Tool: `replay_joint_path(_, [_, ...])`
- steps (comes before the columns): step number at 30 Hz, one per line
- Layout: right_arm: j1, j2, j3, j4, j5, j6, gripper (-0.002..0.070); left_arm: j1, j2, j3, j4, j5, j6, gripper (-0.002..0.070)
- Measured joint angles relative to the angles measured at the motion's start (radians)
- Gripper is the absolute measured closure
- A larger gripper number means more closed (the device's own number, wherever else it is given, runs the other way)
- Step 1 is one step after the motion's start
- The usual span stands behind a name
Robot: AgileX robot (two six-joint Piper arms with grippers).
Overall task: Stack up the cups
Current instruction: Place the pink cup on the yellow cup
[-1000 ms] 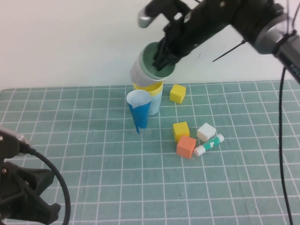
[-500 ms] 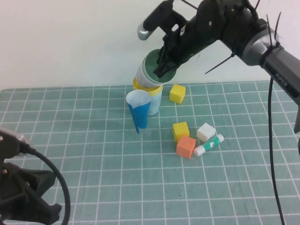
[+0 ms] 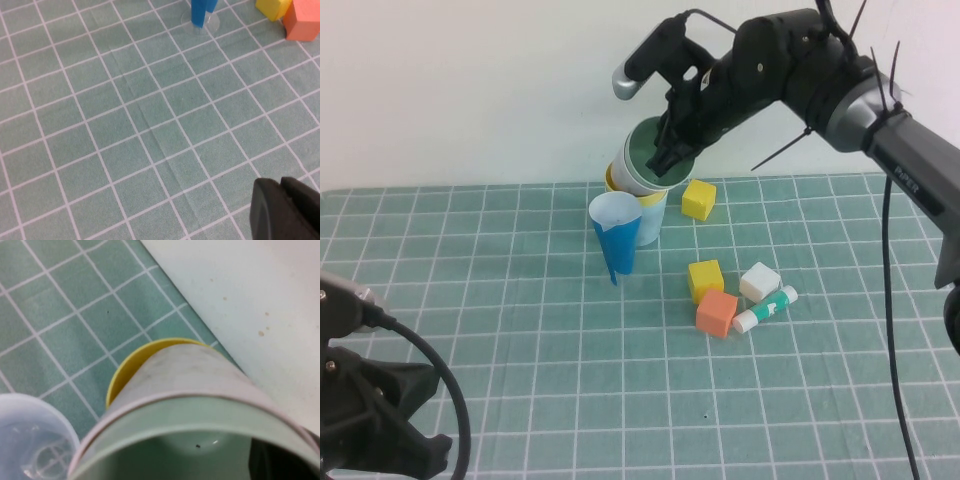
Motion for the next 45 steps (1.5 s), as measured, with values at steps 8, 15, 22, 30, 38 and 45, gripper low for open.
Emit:
replay_joint_path(8, [-0.002, 0.012, 0.0, 0.002, -0.005, 0.013, 0.056, 0.0, 0.0, 0.0, 0.0, 0.0, 0.0, 0.0673])
replay_joint_path(15, [-0.002, 0.012, 0.0, 0.02, -0.005, 0.019, 0.0482, 0.0, 0.0, 0.0, 0.0, 0.0, 0.0, 0.0673])
replay_joint_path(22, [-0.002, 0.012, 0.0, 0.028, -0.005, 0.021, 0.0451, 0.0, 0.0, 0.0, 0.0, 0.0, 0.0, 0.0673])
replay_joint_path(30, [-0.002, 0.011, 0.0, 0.052, 0.001, 0.021, 0.0311, 0.0, 0.0, 0.0, 0.0, 0.0, 0.0, 0.0673])
replay_joint_path(38, [-0.002, -0.061, 0.0, 0.052, -0.001, -0.001, 0.0297, 0.0, 0.0, 0.0, 0.0, 0.0, 0.0, 0.0674])
replay_joint_path(45, [-0.002, -0.206, 0.0, 0.033, 0.117, -0.171, 0.0559, 0.0, -0.046, 0.0, 0.0, 0.004, 0.029, 0.0674])
